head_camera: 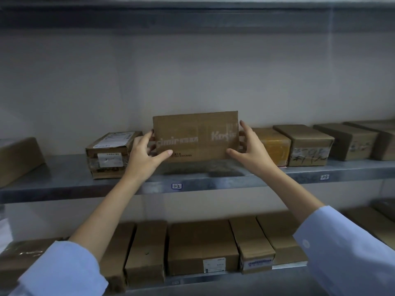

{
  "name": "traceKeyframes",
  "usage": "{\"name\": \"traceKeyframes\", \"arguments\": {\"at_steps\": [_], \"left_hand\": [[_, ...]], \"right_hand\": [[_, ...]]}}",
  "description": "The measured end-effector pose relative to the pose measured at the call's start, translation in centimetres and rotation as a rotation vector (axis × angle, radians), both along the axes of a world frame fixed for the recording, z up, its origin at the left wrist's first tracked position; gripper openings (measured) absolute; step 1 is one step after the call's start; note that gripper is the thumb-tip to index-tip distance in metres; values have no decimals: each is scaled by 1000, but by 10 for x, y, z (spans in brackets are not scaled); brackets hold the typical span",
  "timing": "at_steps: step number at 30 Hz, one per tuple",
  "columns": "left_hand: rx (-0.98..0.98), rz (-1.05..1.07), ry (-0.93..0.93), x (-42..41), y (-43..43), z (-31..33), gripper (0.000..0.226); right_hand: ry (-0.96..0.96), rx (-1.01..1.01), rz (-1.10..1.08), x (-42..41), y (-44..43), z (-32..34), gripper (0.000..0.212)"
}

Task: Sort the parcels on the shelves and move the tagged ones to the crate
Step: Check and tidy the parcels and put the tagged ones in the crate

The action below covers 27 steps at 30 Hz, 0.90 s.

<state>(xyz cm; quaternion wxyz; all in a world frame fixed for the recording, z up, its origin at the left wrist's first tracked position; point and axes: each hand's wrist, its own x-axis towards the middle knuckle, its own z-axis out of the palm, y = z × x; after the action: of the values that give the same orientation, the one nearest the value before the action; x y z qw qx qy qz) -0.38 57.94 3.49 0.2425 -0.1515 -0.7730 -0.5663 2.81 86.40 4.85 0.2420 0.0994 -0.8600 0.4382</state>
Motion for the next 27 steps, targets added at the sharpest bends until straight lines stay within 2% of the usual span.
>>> {"name": "traceKeyframes", "arguments": {"at_steps": [6,10,15,21,27], "left_hand": [[-37,-16,20,2,2,-1,58],[-56,-12,-3,3,-1,-2,69],[-7,-37,-1,6,-1,-3,68],[46,-53,-44,8,-3,-5,81],[12,-69,-50,9,-5,-8,88]], "right_hand": [[3,-18,29,8,0,0,87],[6,-83,59,12,4,-1,81],[-6,-157,79,13,4,-1,76],[6,-205,91,13,5,-3,72],[-13,-177,105,12,4,-5,101]]}}
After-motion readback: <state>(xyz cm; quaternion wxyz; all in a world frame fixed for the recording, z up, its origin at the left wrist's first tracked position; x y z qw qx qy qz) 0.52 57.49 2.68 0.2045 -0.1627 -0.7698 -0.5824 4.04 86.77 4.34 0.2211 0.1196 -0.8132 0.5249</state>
